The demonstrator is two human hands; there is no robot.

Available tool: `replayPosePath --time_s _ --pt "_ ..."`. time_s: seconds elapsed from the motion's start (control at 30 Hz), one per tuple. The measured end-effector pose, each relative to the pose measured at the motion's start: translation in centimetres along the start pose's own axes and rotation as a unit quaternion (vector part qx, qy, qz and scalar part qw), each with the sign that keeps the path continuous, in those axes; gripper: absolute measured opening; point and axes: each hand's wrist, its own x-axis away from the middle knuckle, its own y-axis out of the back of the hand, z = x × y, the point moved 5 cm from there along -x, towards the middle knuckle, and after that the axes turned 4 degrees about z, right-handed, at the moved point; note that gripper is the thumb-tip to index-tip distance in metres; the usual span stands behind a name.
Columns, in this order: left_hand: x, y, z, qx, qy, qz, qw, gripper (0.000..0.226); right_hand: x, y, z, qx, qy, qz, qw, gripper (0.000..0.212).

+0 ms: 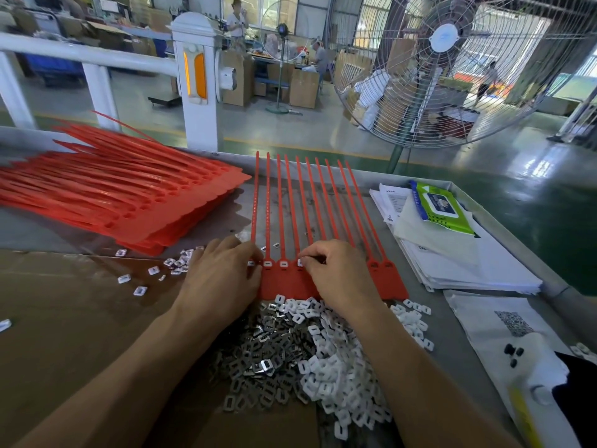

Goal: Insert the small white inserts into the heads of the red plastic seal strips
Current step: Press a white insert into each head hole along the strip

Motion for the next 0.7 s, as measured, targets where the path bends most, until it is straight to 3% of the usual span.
replayPosePath --time_s 0.23,0.53,0.7 --pt "0.0 0.0 0.0 -0.004 0.001 0.005 1.0 0.026 0.1 0.0 0.3 0.039 0.023 -0.017 0.999 0.019" --pt "0.0 -0.1 0.2 0.001 -0.003 0.002 1.0 0.025 0.8 0.1 0.1 0.034 0.042 0.021 0.998 0.032" --pt "0.0 -0.1 0.3 0.003 -0.002 0.003 1.0 0.026 1.1 0.3 0.2 0.041 0.045 0.026 0.998 0.028"
